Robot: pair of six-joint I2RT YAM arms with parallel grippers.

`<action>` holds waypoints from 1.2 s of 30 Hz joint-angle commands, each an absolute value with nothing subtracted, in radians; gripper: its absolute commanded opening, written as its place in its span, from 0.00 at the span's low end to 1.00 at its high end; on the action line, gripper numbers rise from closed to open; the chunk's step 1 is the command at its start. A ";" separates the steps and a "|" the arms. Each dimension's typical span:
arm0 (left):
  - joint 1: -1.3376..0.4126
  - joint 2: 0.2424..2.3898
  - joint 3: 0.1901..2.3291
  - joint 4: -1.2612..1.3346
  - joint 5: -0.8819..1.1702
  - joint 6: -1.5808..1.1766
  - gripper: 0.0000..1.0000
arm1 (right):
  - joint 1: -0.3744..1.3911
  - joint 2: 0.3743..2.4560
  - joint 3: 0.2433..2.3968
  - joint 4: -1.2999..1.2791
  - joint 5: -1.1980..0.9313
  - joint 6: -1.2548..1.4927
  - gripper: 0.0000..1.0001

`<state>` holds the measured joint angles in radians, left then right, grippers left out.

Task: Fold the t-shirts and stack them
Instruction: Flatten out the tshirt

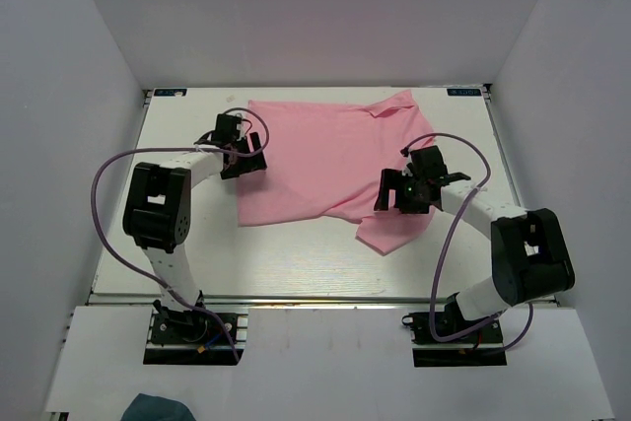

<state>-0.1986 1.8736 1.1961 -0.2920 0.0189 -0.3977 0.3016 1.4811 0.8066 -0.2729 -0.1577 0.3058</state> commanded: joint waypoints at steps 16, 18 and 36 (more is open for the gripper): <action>-0.193 1.930 1.266 -0.244 0.100 -0.380 0.04 | 0.302 1.555 0.848 -0.258 -0.153 0.310 0.90; -0.193 1.930 1.266 -0.235 0.100 -0.380 0.00 | 0.302 1.557 0.850 -0.262 -0.146 0.311 0.90; -0.184 1.920 1.383 -0.156 0.057 -0.287 0.00 | 0.301 1.566 0.847 -0.265 -0.101 0.305 0.90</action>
